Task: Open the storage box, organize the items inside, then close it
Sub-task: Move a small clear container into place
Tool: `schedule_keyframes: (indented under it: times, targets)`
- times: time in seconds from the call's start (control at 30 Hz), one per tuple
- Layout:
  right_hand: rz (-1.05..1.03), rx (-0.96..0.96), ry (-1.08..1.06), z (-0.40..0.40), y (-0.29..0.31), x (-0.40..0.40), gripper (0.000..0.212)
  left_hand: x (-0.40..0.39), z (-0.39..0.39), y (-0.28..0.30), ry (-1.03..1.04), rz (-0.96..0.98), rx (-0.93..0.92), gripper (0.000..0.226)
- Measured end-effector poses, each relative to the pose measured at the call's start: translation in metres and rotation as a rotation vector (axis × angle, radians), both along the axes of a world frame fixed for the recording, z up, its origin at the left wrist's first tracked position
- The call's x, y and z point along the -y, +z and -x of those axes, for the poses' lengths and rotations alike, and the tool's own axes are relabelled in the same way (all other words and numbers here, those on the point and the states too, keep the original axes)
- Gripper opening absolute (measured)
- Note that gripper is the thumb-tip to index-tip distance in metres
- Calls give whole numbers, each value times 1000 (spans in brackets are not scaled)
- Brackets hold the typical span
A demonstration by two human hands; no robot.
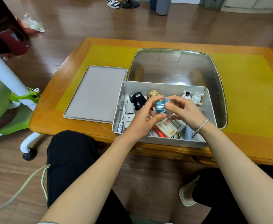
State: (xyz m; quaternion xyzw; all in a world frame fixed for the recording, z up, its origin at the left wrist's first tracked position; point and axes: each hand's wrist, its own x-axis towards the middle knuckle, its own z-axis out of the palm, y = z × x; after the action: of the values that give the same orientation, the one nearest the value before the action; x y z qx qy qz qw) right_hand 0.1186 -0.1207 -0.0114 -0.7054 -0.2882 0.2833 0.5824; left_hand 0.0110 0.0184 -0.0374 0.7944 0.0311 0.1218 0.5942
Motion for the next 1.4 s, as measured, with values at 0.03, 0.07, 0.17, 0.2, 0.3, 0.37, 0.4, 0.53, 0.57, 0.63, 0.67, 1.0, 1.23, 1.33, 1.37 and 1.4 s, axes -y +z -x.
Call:
schedule_keyframes:
  times: [0.03, 0.07, 0.17, 0.2, 0.3, 0.37, 0.4, 0.53, 0.57, 0.63, 0.67, 1.0, 1.23, 1.33, 1.37, 1.4]
  targets:
    - [6, 8, -7, 0, -1, -2, 21, 0, -1, 0, -5, -39, -7, 54]
    - [12, 17, -27, 0, -2, -3, 16, -1, -3, -1, -14, -72, -37, 58]
    - [7, 11, -188, -6, -8, -7, 28, -15, -10, -4, 7, -172, -195, 72]
    - [0, -1, -258, -10, -10, -7, 35, -24, -15, -5, 42, -254, -237, 69]
    - [-10, -16, -385, -21, -12, -9, 43, -49, -36, -3, 115, -624, -406, 52]
    - [-9, -6, -413, -25, -13, -12, 44, -57, -49, -4, 30, -827, -559, 54]
    - [-8, -3, -418, -26, -13, -14, 45, -59, -54, -5, -23, -896, -603, 56]
    - [-7, 18, -417, -26, -12, -19, 39, -66, -63, -6, -86, -1100, -592, 55]
    - [-3, 25, -415, -26, -13, -20, 36, -68, -62, -5, -70, -1160, -582, 53]
    - [1, 20, -416, -27, -12, -22, 33, -70, -57, -3, -37, -1232, -562, 50]
    - [-2, 11, -420, -27, -11, -24, 33, -70, -53, -2, -31, -1237, -554, 48]
    - [-25, 56, -390, -33, 1, -42, 31, -62, -45, -3, -44, -1066, -710, 54]
    - [50, 257, -319, -35, -1, -60, 41, -56, -47, -5, -40, -1128, -911, 77]
    - [76, 298, -242, -36, 2, -74, 54, -47, -42, -3, -64, -1243, -959, 95]
    - [83, 332, -217, -35, 2, -80, 56, -45, -39, -2, -67, -1250, -963, 98]
    - [105, 390, -190, -33, 3, -86, 57, -43, -37, -2, -70, -1254, -960, 100]
